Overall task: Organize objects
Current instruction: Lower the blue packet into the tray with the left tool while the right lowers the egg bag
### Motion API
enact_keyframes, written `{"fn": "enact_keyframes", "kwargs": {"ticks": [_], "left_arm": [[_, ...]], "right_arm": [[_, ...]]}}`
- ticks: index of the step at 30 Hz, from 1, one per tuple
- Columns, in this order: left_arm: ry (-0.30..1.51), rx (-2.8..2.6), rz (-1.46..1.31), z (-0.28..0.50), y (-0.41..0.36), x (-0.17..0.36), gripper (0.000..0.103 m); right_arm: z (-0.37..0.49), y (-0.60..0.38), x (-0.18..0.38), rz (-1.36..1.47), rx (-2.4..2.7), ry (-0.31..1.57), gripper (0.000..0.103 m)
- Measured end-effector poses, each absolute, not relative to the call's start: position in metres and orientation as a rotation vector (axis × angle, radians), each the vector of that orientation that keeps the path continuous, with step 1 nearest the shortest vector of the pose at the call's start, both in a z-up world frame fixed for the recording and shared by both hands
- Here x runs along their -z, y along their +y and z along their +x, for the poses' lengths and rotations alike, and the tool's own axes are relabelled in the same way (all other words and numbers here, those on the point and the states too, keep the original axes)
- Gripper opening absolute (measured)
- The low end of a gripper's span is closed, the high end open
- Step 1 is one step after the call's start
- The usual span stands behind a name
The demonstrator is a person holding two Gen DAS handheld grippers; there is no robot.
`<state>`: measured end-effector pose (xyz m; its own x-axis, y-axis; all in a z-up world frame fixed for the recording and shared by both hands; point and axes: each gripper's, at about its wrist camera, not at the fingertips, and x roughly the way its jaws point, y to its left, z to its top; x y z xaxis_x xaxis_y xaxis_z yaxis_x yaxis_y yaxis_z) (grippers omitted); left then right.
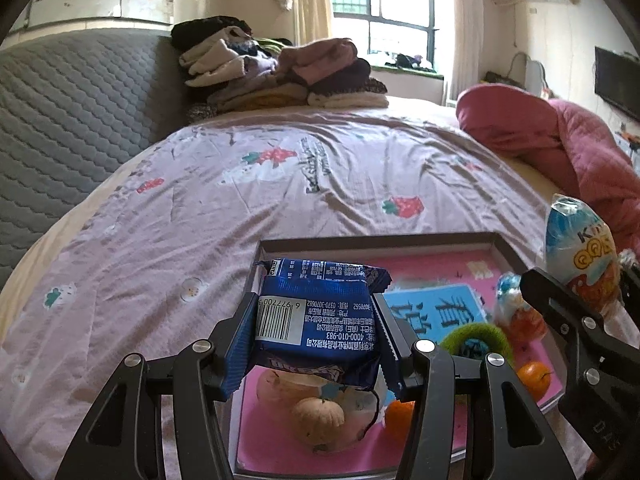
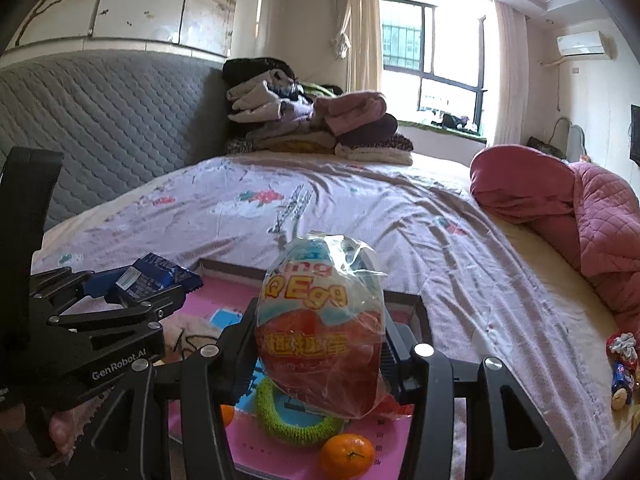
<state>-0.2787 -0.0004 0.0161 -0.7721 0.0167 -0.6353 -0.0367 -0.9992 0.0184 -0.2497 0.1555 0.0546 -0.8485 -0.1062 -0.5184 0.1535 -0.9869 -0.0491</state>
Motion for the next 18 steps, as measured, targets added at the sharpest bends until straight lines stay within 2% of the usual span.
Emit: {"fn": "enact_keyframes", "kwargs": {"ticks": [18], "left_arm": [[0.109,-2.851,-1.173,-0.28,0.01,0.015,0.056]], "right_arm": [[-0.264,0.151,-0.006,1.063,2.765,0.181,0.051]]}}
